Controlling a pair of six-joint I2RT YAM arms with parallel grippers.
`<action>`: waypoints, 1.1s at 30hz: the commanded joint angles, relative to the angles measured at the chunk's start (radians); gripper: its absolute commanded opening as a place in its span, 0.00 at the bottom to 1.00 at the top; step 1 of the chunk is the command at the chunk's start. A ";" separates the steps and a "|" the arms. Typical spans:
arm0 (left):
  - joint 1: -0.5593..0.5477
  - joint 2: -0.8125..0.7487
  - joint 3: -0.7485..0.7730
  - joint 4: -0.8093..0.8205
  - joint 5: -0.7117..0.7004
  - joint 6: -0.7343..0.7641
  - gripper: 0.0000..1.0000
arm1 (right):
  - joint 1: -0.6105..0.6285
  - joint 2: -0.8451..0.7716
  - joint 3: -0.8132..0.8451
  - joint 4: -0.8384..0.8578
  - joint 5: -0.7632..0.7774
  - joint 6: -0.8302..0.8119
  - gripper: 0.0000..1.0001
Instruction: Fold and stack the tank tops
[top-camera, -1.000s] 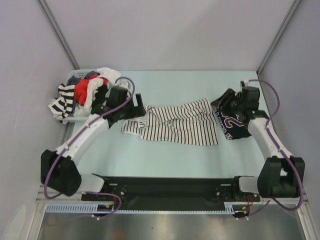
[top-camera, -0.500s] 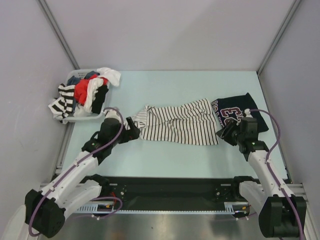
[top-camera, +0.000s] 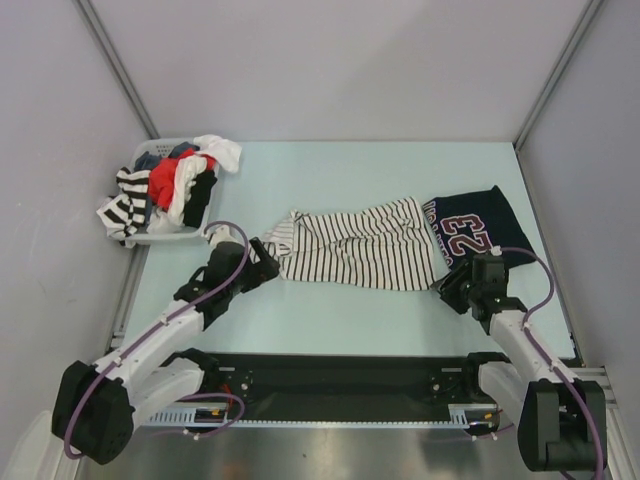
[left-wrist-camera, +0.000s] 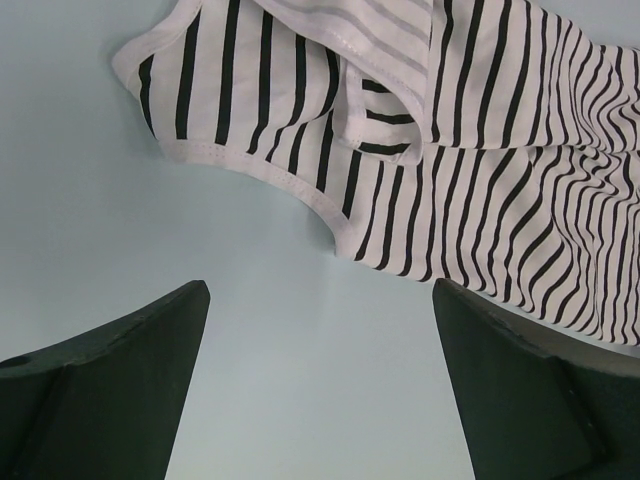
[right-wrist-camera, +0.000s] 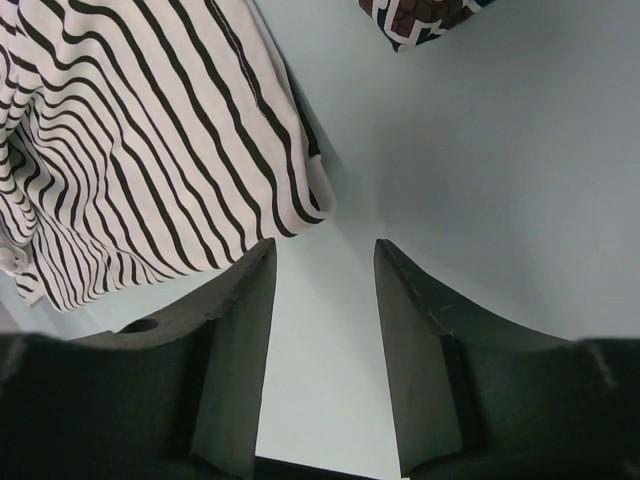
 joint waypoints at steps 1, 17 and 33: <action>0.006 0.029 -0.013 0.079 0.007 -0.061 0.99 | -0.001 0.028 -0.016 0.122 0.014 0.068 0.50; -0.002 0.259 -0.064 0.320 0.163 -0.153 0.71 | -0.001 0.198 -0.013 0.291 0.011 0.080 0.00; -0.042 0.466 0.041 0.334 0.128 -0.165 0.57 | -0.001 0.181 0.004 0.275 -0.017 0.059 0.00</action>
